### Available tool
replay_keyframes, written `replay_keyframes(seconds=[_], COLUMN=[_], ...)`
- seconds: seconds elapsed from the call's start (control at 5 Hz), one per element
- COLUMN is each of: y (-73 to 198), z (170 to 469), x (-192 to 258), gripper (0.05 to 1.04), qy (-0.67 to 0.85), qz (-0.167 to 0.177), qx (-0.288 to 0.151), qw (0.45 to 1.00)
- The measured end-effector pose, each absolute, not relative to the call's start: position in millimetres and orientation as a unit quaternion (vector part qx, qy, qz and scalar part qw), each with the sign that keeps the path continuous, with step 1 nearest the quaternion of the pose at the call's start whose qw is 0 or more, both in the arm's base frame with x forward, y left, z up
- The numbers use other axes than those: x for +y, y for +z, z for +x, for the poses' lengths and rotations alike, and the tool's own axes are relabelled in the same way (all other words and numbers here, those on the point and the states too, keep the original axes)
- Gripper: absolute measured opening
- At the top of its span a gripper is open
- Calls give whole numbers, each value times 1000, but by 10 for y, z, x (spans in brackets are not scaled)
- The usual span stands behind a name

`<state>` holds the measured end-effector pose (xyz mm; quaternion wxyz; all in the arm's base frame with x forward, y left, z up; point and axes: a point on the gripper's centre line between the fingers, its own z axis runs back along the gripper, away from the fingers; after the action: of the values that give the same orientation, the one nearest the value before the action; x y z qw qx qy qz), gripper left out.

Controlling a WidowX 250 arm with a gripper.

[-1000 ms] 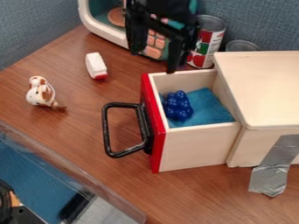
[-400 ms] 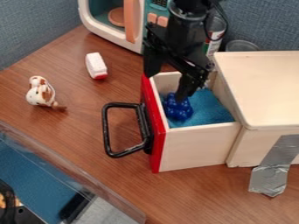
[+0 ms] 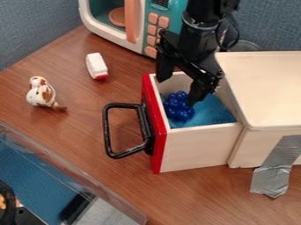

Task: Take the blue object out of drawer and put between the white objects on the table

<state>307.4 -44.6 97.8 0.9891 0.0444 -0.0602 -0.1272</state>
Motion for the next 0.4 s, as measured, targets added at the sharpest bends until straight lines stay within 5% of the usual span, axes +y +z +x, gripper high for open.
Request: replay_keyframes(seconds=[0.4], y=[909], z=[3144], x=[-474], gripper=[1000], qy=[-140], qz=[35], qx=[-63], qw=[988])
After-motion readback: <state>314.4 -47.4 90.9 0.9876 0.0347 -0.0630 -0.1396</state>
